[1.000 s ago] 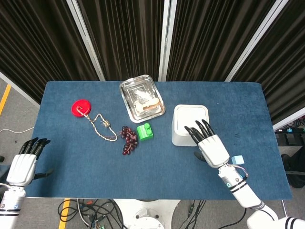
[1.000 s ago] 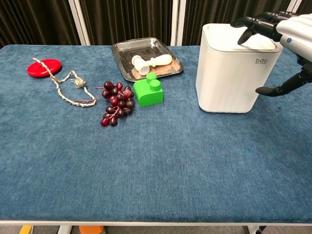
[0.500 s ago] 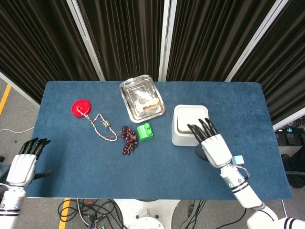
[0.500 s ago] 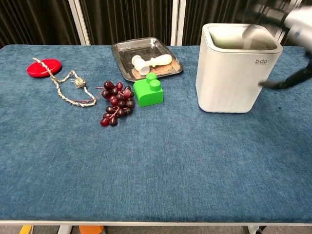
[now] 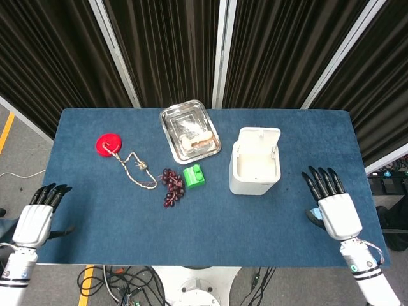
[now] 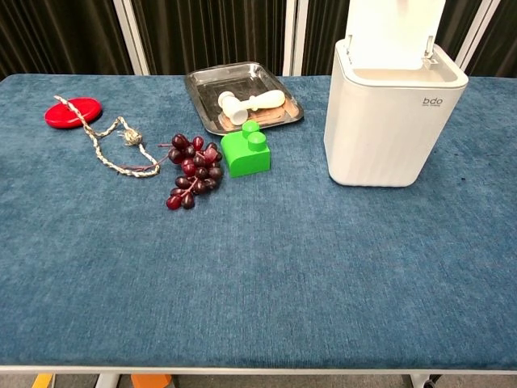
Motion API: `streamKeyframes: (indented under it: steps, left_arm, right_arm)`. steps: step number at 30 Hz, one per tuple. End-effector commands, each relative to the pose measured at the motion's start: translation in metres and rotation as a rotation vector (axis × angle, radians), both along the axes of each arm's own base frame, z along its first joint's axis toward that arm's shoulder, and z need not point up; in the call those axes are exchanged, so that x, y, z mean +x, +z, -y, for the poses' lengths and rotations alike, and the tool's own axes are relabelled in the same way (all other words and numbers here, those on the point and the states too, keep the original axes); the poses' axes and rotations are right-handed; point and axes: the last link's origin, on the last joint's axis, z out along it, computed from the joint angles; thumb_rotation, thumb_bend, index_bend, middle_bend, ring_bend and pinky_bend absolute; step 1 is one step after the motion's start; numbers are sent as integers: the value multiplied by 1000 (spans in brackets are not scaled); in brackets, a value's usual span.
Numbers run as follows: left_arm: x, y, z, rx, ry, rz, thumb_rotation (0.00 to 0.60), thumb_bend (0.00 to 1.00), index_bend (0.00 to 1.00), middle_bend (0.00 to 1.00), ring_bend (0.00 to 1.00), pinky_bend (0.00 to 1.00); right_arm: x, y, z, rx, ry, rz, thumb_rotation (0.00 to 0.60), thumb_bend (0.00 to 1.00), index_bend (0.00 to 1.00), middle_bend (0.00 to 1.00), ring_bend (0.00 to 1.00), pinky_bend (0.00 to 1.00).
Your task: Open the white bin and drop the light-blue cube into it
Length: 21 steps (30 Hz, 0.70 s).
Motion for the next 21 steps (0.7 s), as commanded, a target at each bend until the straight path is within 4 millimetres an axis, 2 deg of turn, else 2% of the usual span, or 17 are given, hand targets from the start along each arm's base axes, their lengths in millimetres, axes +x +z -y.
streamKeyframes:
  steps: [1, 5, 10, 17, 21]
  left_arm:
    - [-1, -2, 1, -6, 7, 3, 600, 49, 170, 131, 72, 115]
    - [-1, -5, 2, -20, 10, -3, 600, 49, 170, 131, 72, 115]
    - [-2, -3, 1, -18, 10, -1, 600, 49, 170, 131, 72, 115]
    - [-4, -6, 2, -28, 12, 1, 600, 49, 170, 131, 73, 115]
    - [-5, -5, 2, -21, 13, 1, 600, 49, 170, 131, 72, 115]
  right_arm:
    - [-30, 1, -7, 176, -199, -158, 600, 124, 0, 72, 0, 55]
    - [-43, -15, -2, 229, -249, -186, 600, 132, 0, 79, 0, 78]
    - [-58, -27, 3, 249, -296, -240, 600, 141, 0, 100, 4, 125]
    - [-67, -36, 7, 251, -325, -259, 600, 182, 7, 165, 97, 292]
    - [-69, -42, 11, 251, -323, -260, 600, 201, 59, 187, 146, 337]
